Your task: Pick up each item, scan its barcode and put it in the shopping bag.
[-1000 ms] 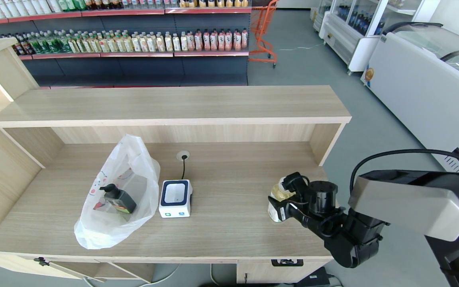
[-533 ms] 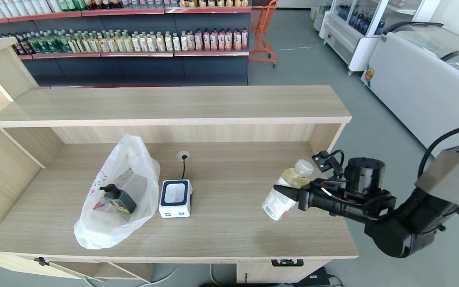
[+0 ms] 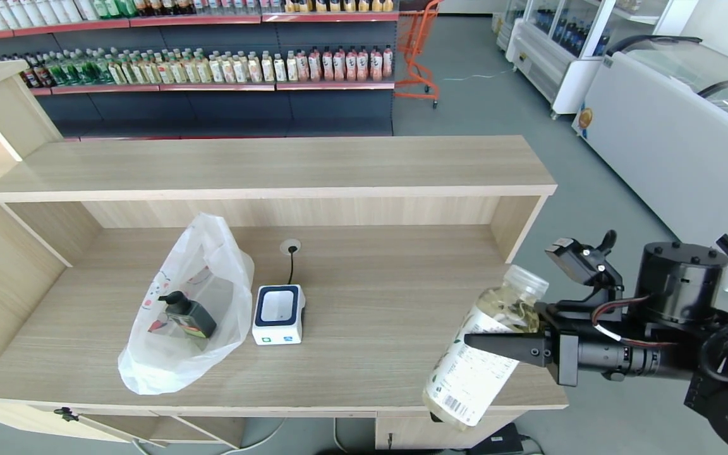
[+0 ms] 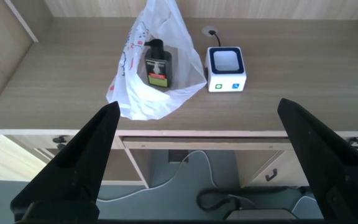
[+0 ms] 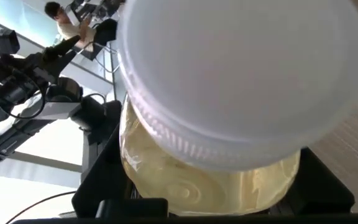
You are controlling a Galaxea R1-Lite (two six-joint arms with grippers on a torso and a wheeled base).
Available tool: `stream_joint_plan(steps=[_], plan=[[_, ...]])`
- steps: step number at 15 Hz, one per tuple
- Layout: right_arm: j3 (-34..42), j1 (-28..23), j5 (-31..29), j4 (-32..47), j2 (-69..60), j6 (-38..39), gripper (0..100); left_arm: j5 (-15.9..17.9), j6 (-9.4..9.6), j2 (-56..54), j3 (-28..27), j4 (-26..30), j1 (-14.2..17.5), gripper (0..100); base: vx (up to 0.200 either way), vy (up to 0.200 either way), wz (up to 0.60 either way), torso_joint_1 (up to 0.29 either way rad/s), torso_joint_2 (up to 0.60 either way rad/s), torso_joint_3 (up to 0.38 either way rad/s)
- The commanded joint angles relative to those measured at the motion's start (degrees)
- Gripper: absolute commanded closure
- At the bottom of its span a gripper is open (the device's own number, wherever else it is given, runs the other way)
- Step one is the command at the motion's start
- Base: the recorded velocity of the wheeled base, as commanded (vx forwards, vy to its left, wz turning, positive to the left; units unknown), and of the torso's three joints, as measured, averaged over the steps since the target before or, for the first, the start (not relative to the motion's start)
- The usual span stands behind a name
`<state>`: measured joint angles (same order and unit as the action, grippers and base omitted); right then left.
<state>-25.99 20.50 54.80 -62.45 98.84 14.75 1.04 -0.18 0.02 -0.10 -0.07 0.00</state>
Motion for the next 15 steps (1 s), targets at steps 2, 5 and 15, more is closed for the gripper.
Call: stream_joint_plan(steps=[2, 5, 15], plan=[[0.24, 2.35, -0.13, 1.54, -1.81, -0.07, 100, 0.02, 0.01, -0.02, 0.01, -0.01, 0.00, 0, 0.000, 0.000, 0.00, 0.000, 0.00, 0.000], [-0.03, 4.02, -0.30, 1.63, -1.72, 0.19, 100, 0.02, 0.01, -0.02, 0.01, -0.01, 0.00, 0, 0.000, 0.000, 0.00, 0.000, 0.00, 0.000], [-1.96, 10.70, -7.86, 1.46, -0.93, 3.88, 100, 0.02, 0.01, -0.02, 0.01, -0.01, 0.00, 0, 0.000, 0.000, 0.00, 0.000, 0.00, 0.000]])
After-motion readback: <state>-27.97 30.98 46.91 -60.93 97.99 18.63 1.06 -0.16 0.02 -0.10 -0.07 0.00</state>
